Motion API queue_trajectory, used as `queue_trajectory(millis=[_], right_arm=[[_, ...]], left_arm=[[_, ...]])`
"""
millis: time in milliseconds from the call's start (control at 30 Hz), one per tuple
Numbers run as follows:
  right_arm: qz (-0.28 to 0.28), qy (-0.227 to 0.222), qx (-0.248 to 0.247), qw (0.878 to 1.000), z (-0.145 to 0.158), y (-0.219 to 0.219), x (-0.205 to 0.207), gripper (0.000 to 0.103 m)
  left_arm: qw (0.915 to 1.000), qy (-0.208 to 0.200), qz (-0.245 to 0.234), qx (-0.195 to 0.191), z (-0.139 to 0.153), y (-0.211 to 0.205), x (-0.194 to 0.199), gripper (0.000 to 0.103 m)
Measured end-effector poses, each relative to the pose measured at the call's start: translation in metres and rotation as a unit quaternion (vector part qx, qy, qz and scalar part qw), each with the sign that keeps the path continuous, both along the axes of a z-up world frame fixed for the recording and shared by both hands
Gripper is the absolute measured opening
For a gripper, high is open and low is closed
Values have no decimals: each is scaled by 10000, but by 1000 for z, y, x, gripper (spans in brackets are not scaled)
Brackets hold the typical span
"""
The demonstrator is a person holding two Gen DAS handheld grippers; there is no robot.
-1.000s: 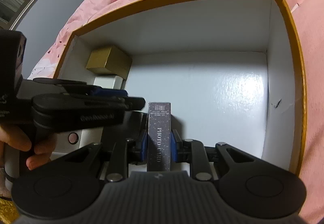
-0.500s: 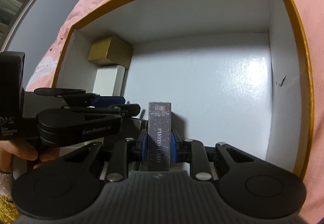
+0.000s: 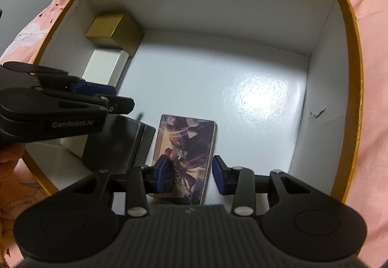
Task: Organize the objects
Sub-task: 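Lower the PHOTO CARD pack beside the grey box and open the right tool, then move both tools back out of the orange box toward the pink items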
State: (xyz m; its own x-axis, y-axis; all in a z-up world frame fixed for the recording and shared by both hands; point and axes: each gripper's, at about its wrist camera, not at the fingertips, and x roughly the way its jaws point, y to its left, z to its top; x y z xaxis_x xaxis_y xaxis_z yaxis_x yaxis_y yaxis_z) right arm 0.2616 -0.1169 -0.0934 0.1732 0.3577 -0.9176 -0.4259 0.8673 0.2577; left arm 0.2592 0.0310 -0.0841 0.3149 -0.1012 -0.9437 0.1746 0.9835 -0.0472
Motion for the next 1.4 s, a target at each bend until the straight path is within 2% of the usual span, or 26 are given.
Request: queue_trajectory(millis=[33,100,233,500,600,733,933,1000,1067,1200,1400], right_arm=[[-4,61,23,10000,-1,0,0,41],[-20,63,25,10000,-2,0,-1,32],[31,132,77,9999,-4,3,-3,23],[83,136,84,9998,-3,4,-6,21],[183,-96,-10,9998,2,6,-11,21],[266,-662,-7,9974,22,6,-26,24],[371,-1590,211,9863,60,-2,-62,45],[405,-1841,295,9816,67,-5,-76,54],[431,-2030,363,9776,75,-9,-90,58],[391,-2221,492,9730,81,-14,-116,74],[151,-2272,591,9719,75,-23,-149,74]], left_arm=[[10000,1,7,-12,0,1,-1,38],[10000,2,41,-19,-1,2,-2,38],[9997,-74,205,-77,3,7,-8,38],[9963,-662,519,-159,27,5,-26,38],[9935,-946,590,-224,37,-3,-35,38],[9888,-1301,671,-293,63,-8,-59,38],[9831,-1653,599,-517,82,-16,-93,38],[9822,-1709,542,-569,85,-18,-104,38],[9819,-1687,520,-687,86,-17,-115,38],[9803,-1484,663,-1121,83,-7,-130,38],[9814,-1246,872,-1172,75,6,-156,38]])
